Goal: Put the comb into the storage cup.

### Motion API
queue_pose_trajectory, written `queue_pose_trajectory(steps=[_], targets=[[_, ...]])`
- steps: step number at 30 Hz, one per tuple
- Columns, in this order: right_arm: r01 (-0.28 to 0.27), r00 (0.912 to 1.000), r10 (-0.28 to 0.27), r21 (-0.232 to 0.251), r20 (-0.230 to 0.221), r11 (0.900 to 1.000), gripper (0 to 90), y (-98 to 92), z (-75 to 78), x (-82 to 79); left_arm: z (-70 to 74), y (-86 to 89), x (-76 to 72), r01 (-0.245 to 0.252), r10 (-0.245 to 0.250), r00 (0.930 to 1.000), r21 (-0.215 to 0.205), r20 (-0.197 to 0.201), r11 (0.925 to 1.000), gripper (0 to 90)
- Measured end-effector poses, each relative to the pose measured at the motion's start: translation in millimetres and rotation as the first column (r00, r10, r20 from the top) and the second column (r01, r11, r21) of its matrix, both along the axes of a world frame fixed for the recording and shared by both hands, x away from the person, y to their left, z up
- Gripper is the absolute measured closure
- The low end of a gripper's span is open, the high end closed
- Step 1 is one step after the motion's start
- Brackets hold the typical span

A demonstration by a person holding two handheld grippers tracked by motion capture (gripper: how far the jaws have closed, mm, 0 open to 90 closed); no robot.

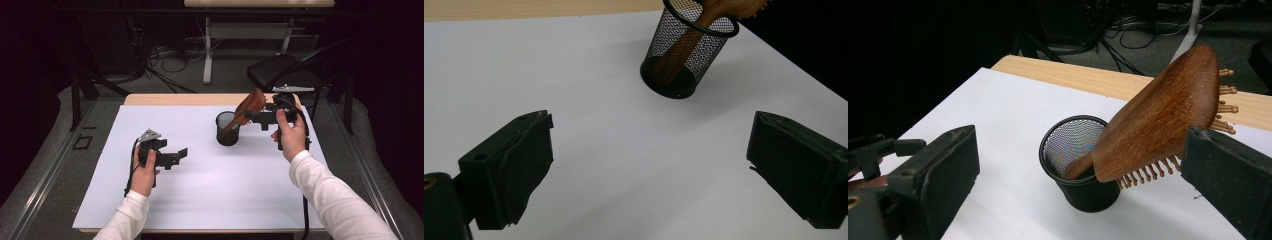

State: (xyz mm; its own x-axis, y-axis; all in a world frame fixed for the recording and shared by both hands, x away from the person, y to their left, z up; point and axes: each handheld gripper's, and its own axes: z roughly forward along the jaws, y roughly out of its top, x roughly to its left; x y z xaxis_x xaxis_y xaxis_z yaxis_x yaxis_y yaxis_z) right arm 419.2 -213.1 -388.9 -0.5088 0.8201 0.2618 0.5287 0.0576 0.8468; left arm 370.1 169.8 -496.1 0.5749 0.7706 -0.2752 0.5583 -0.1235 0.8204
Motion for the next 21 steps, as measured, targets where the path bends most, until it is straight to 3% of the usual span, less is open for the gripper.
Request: queue_pose_trajectory(steps=[6, 12, 21], targets=[[-0.006, 1.0, 0.006, 0.003, -0.002, 1.0, 2.2, -4.7, -2.7, -3.4, 8.5, -0.5, -3.6, 0.035, -0.035, 0.9993, 0.045, 0.013, 0.9984, 4.4], [0.003, 1.0, -0.003, -0.008, -0.004, 1.0, 2.3, -12.9, -8.2, -11.9, 17.4, 4.2, -8.2, 0.044, -0.044, 0.999, 0.048, 0.009, 0.9979, 4.3], [-0.005, 1.0, 0.005, -0.031, 0.005, 1.0, 2.3, -25.3, -12.1, -32.3, 24.0, 24.7, -17.3, 0.023, -0.024, 0.9996, 0.045, 0.013, 0.9987, 4.2]])
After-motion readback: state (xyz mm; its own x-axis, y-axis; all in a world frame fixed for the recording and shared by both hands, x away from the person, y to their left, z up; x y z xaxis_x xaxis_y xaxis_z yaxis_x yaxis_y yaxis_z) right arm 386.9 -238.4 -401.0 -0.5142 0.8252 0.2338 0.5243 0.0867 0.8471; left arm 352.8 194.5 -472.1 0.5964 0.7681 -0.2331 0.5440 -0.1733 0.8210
